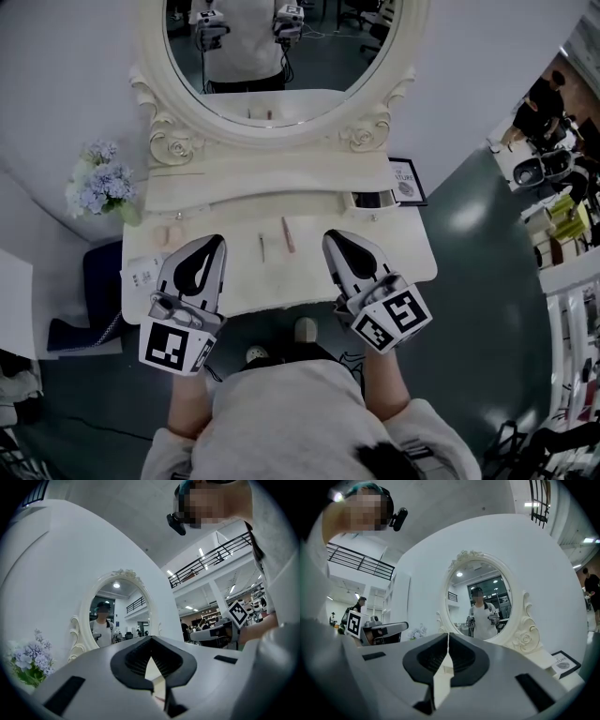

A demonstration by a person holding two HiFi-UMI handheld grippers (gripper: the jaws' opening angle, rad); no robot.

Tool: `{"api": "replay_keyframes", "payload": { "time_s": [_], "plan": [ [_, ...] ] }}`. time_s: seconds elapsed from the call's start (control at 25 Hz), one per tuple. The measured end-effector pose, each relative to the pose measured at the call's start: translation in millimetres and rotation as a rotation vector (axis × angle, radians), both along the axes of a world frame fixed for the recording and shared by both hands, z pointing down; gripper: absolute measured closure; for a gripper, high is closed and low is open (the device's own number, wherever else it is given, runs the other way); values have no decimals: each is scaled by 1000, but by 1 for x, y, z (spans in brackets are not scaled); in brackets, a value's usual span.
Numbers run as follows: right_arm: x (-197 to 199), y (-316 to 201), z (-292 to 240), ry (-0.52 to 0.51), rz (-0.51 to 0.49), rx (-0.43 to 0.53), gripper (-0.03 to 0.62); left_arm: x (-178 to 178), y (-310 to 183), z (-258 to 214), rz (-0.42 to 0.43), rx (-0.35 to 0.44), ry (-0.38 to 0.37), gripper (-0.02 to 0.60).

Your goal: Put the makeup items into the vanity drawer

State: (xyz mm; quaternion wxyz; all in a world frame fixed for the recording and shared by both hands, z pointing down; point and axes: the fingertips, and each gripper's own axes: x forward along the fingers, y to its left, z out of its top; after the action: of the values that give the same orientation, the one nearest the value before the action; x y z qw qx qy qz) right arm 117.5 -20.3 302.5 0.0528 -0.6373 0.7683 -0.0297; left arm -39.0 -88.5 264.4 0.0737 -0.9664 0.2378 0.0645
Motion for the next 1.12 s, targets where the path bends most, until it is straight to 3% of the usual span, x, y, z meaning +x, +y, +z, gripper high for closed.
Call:
{"api": "replay_keyframes", "payload": {
  "time_s": [1.12],
  "plan": [
    [-41,23,-19,62,34,66,569,-28,15,1,42,9,32,568]
  ]
}}
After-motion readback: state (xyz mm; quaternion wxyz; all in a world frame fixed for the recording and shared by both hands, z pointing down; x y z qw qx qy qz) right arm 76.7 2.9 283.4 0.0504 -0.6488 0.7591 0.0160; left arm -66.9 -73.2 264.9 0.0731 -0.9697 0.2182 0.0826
